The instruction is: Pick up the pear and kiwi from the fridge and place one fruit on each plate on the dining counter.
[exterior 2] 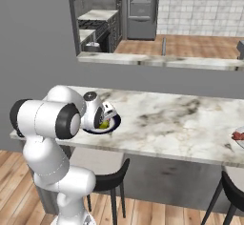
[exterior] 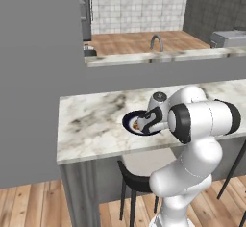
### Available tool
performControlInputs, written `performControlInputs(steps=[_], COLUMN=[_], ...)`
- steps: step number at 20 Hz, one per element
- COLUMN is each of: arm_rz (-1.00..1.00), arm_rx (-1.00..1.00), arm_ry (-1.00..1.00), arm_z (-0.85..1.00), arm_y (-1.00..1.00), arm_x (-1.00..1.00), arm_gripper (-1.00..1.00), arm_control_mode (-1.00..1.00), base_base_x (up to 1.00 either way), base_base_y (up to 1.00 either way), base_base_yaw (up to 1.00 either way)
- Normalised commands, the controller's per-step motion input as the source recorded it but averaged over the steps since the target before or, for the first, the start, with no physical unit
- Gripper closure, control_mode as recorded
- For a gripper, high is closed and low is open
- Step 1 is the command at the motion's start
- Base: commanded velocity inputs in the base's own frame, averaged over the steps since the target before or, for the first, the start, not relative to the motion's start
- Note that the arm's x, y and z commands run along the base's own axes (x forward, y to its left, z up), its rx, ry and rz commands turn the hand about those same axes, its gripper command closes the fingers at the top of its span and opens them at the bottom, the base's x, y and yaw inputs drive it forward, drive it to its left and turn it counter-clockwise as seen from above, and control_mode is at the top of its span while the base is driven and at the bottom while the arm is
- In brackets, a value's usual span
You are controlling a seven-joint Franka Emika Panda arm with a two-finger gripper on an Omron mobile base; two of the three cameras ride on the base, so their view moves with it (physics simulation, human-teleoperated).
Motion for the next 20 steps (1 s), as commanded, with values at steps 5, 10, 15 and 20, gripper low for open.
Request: performControlInputs(steps=[5,10,15,20], arm_rz=[0.00,0.00,-0.01,-0.02], arm_rx=[0.00,0.00,0.00,0.01], arm_ry=[0.00,0.00,0.00,0.00], arm_z=[0.00,0.00,0.02,0.61], arm_y=[0.00,0.00,0.00,0.00], arm_x=[0.00,0.00,0.00,-0.21], arm_gripper=[-1.00,-1.00,-1.00,-1.00], arm_control_mode=[-1.00,-1.00,-1.00,-1.00], base_base_x=[0.00,0.00,0.00,0.00], base_base_y=[0.00,0.00,0.00,0.00], base_base_yaw=[0.00,0.00,0.00,0.00])
